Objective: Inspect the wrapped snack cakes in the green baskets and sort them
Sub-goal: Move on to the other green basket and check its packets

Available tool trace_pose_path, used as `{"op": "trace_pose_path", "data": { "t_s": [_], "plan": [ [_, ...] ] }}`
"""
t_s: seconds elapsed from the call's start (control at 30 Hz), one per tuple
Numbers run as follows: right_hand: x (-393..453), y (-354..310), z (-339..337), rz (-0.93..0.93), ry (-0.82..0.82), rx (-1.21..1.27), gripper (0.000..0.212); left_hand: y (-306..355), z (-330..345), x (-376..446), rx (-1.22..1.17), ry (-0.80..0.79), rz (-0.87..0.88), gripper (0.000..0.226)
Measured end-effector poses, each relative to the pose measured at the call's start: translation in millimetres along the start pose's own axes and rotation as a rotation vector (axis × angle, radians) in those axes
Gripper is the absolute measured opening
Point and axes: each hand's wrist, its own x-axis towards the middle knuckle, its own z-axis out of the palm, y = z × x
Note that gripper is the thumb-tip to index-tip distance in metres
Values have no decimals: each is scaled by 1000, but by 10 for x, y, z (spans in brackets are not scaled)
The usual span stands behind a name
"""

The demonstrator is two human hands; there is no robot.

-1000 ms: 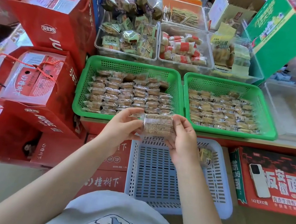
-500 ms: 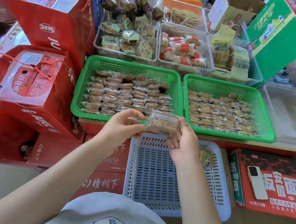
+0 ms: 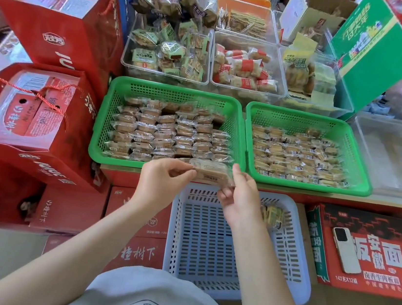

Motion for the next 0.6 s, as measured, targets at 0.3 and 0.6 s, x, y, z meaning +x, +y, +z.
{"op": "trace_pose_path", "data": {
  "t_s": [0.3, 0.6],
  "plan": [
    [129, -123, -40, -373, -131, -538, 15, -16, -39, 340, -168, -52, -220, 10],
    [497, -356, -47, -74, -373, -474, 18, -215, 208, 774, -543, -172, -417, 16]
  ]
}}
